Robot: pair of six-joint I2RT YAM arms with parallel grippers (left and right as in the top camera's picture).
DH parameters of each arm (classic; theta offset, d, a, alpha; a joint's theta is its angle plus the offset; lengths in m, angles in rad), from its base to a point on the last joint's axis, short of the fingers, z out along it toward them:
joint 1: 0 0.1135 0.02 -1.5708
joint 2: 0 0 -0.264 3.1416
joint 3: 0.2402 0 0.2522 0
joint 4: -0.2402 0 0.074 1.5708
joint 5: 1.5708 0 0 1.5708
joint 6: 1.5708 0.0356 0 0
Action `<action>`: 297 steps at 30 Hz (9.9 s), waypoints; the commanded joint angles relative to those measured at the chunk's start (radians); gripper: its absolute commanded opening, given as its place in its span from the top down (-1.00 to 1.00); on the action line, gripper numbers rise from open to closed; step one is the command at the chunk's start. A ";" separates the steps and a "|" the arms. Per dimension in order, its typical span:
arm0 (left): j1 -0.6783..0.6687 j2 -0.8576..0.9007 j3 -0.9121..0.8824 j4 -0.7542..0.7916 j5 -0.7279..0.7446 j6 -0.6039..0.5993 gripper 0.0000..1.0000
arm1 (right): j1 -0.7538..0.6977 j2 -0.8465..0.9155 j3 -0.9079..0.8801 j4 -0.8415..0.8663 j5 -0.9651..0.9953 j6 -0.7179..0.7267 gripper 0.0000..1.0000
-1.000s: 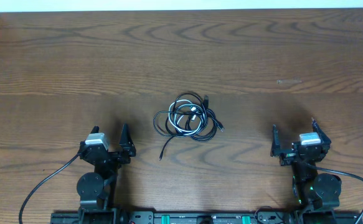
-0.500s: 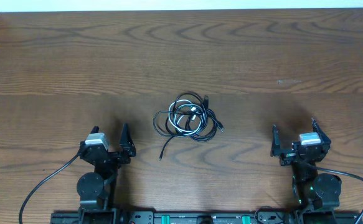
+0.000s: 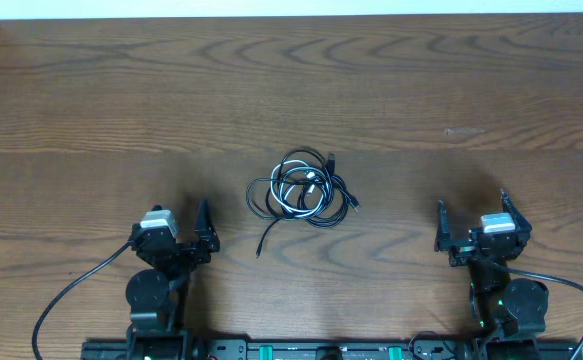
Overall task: Untangle cables
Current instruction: 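Raise the left arm and move the left gripper toward the cable bundle, then lower the left gripper onto the black and white cable bundle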
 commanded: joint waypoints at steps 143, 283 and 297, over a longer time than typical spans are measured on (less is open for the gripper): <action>0.003 1.166 0.783 -0.507 0.024 0.021 -0.72 | -0.005 -0.007 -0.001 -0.005 0.011 0.011 -0.98; -0.308 1.342 0.783 -0.194 0.131 0.456 -0.96 | -0.005 -0.007 -0.001 -0.005 0.011 0.011 -0.99; -0.379 1.390 0.783 -0.206 0.208 0.531 -0.96 | -0.005 -0.007 -0.001 -0.005 0.011 0.011 -0.98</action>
